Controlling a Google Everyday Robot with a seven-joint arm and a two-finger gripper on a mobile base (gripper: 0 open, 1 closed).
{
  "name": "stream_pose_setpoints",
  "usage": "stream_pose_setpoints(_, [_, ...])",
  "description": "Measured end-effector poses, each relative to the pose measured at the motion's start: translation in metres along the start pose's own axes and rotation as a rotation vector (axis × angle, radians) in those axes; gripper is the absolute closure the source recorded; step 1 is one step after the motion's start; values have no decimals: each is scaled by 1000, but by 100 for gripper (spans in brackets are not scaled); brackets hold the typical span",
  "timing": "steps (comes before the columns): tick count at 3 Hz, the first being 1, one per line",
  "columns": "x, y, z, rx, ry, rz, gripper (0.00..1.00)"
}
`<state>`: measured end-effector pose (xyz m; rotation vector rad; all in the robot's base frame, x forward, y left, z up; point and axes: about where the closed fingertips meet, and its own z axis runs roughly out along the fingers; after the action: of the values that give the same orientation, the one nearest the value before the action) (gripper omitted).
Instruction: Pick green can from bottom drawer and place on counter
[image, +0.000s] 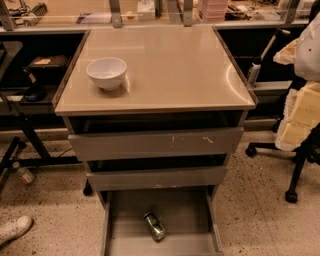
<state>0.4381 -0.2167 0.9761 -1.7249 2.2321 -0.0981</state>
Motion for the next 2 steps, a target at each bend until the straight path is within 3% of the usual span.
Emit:
stream_pose_setpoints(1, [0,0,0,0,0,0,0])
stream_pose_setpoints(2, [2,13,27,-14,3,5,0])
